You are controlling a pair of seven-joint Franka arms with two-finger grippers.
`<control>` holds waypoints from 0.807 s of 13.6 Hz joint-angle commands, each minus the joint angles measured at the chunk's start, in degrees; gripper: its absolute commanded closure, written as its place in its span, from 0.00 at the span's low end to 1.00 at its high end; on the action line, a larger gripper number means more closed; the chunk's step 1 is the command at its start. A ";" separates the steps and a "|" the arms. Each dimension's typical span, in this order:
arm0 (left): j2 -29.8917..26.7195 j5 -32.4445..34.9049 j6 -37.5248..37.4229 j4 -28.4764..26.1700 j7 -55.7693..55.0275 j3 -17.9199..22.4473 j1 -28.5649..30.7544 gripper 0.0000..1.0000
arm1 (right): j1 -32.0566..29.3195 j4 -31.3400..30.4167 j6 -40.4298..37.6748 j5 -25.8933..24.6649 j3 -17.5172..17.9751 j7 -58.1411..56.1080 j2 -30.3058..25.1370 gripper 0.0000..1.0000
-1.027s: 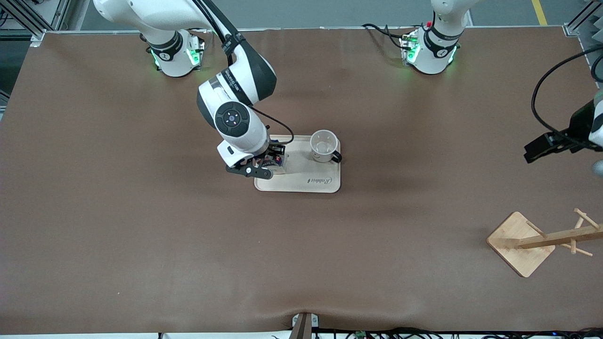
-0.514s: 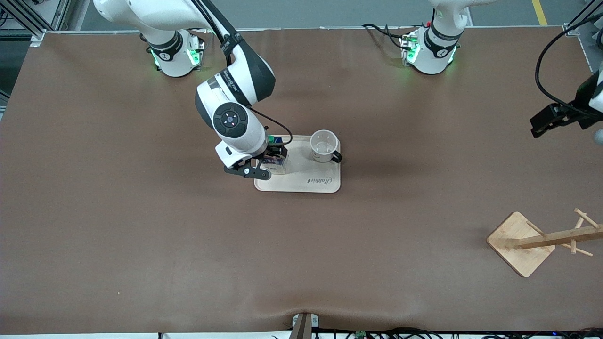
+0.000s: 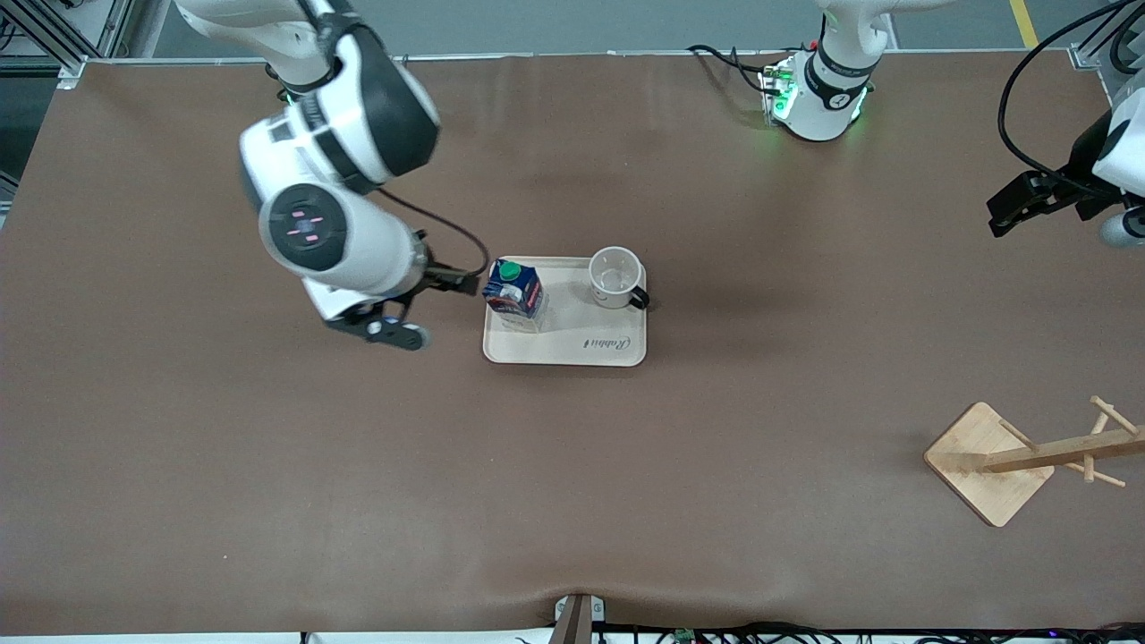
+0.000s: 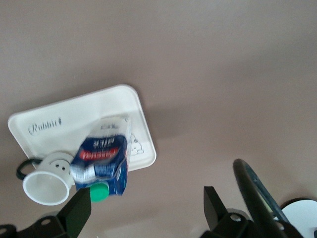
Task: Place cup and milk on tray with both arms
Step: 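Lower the milk carton onto the tray and open the right gripper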
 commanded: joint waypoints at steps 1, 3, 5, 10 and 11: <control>-0.58 -0.60 0.81 -0.89 -0.69 0.23 -0.33 0.00 | -3.85 4.30 -1.87 0.62 -0.62 -0.12 -1.50 0.00; -0.49 -0.60 0.72 -0.37 -0.70 0.31 -0.07 0.00 | -9.55 4.30 -1.69 0.35 -0.54 -5.01 -3.60 0.00; -0.57 -0.60 0.72 -0.28 -0.70 0.40 0.11 0.00 | -15.27 4.04 -1.95 -1.30 -0.71 -17.20 -5.10 0.00; -0.49 -0.60 0.63 -0.10 -0.70 0.67 0.19 0.00 | -26.17 -2.61 -1.17 -8.08 -0.63 -36.73 -12.03 0.00; -0.49 -0.60 0.63 -0.10 -0.70 0.75 0.19 0.00 | -28.54 -5.08 -0.29 -8.08 -0.54 -39.82 -13.70 0.00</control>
